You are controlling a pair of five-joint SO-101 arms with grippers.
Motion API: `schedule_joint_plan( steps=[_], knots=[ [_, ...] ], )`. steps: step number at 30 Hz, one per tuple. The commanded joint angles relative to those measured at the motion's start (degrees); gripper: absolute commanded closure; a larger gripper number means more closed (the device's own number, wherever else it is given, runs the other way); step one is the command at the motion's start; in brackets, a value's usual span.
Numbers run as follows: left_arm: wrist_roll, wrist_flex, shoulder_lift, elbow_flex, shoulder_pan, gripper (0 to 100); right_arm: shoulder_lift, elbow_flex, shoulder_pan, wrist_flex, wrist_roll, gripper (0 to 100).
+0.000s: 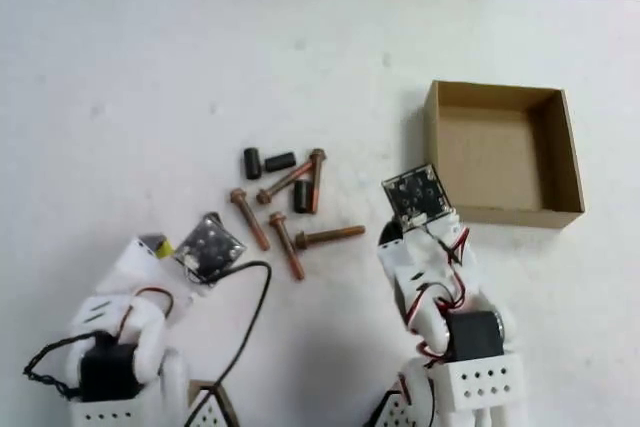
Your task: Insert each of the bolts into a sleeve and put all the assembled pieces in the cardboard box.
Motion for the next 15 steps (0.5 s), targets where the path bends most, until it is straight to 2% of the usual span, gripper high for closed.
schedule_joint_plan(
  steps=[1, 9, 15],
  knots=[
    [-0.53, 1.41, 0.22, -5.01, -0.48, 98, -0.75, -0.35, 0.40, -1.36, 0.35, 98.1],
    [-0.26, 3.25, 0.22, -9.85, -0.40, 98, -0.92, 0.18, 0.31, -1.45, 0.35, 98.1],
    [5.01, 5.10, 1.98, -19.16, -0.40, 98, -0.92, 0.26, 0.31, -1.45, 0.35, 98.1]
  ],
)
